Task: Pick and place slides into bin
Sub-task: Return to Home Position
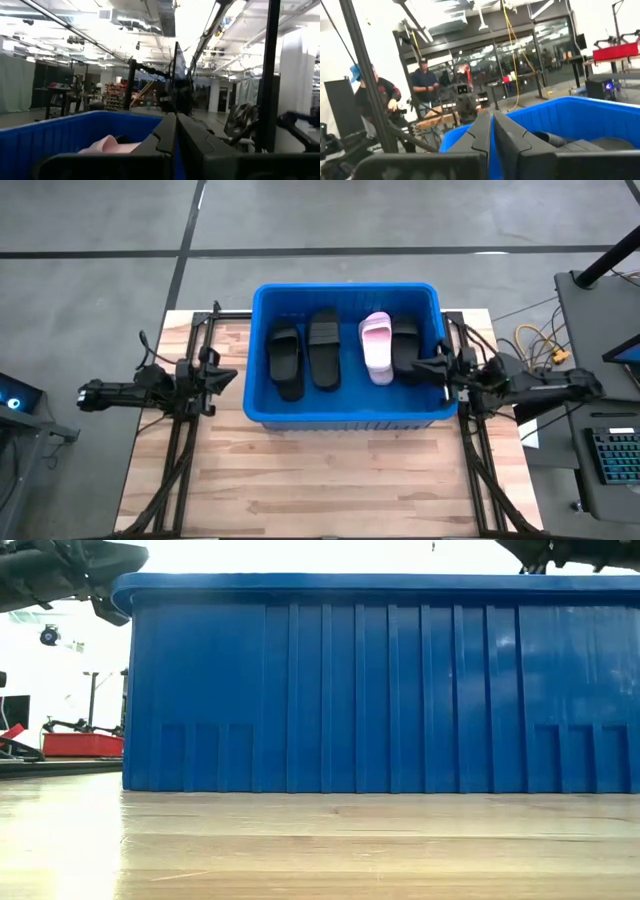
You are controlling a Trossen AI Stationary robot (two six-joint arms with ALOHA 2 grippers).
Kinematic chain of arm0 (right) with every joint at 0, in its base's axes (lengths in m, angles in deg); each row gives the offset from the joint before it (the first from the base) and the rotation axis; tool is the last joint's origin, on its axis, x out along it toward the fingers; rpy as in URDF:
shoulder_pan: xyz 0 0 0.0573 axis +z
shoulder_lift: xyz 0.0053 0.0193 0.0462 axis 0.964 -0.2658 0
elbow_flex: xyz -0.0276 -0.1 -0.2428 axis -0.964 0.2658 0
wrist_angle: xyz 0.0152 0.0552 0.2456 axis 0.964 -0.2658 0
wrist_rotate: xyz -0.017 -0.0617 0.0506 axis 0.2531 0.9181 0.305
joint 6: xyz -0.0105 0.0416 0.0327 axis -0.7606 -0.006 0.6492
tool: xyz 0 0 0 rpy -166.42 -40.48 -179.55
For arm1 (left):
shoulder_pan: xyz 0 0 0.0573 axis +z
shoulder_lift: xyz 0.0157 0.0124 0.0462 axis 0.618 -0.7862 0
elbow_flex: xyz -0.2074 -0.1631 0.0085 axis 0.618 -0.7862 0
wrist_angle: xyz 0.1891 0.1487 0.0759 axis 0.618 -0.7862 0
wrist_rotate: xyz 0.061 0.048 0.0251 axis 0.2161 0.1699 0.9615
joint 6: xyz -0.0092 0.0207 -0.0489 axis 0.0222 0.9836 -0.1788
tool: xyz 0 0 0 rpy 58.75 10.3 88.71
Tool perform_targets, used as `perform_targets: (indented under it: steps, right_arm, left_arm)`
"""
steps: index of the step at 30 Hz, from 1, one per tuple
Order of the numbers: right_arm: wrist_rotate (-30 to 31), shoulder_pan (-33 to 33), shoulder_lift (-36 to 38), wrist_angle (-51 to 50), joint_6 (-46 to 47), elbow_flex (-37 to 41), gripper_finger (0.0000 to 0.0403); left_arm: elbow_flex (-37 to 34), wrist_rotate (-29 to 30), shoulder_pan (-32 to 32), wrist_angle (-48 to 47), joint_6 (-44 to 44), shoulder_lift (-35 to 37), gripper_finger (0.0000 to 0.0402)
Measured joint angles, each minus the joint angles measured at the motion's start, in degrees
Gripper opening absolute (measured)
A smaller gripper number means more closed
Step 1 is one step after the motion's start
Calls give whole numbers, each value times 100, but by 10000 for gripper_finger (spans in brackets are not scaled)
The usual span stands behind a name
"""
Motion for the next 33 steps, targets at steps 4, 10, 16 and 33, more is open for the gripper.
perform_targets:
  steps: [4,10,16,33]
  right_arm:
    - [22,-2,614,147,-66,649,12]
    - [48,-2,1477,828,-138,1542,12]
    - [55,-2,1963,324,-285,1667,12]
    - [9,-4,1956,-130,-223,1633,12]
  left_arm:
    - [0,126,0,-2,-9,2,0]
    - [0,143,0,9,-11,-6,0]
    - [-91,139,0,12,-22,-5,0]
    - [-363,-256,0,-738,-249,-175,0]
